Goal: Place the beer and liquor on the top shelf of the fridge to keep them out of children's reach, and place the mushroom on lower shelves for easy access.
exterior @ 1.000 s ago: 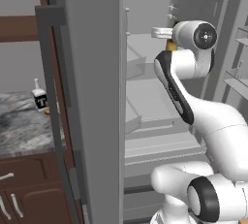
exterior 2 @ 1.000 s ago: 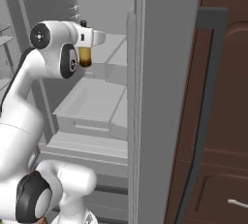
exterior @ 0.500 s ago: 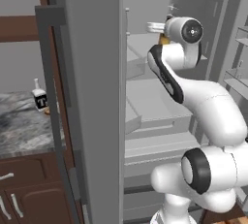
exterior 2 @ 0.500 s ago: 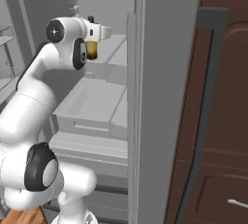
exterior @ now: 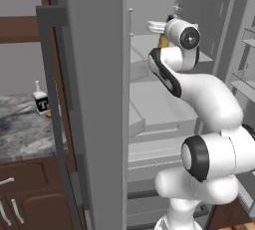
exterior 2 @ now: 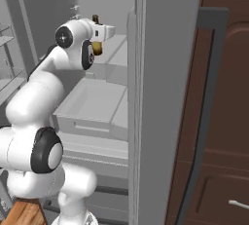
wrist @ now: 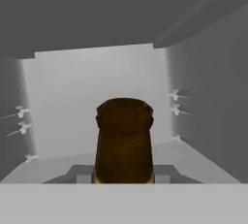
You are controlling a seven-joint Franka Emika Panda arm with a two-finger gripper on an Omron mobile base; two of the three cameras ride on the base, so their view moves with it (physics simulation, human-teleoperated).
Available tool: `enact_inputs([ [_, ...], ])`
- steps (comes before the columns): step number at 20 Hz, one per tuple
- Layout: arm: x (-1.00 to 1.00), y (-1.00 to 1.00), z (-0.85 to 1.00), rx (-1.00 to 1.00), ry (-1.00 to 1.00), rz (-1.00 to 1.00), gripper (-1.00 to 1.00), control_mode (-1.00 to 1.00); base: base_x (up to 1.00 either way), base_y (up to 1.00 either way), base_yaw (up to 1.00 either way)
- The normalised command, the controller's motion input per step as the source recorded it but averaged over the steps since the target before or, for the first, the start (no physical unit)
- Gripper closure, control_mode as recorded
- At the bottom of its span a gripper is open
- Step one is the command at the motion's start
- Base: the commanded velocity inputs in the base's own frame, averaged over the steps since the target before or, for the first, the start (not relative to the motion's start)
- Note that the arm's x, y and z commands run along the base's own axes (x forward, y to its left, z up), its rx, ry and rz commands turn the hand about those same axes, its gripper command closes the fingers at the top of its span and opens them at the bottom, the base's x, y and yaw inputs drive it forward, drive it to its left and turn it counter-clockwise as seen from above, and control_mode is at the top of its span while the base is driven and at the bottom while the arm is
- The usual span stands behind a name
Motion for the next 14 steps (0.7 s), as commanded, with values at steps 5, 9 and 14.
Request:
enact_inputs([
  [5, 0.42, 0.0, 0.0, 0.0, 0.01, 0.0, 1.0, -1.0, 0.0, 0.0, 0.0],
  [9, 0.46, 0.0, -0.01, 0.0, 0.09, 0.01, 1.0, -1.0, 0.0, 0.0, 0.0],
  [14, 0.44, 0.0, -0.17, 0.0, 0.08, 0.01, 1.0, -1.0, 0.0, 0.0, 0.0],
])
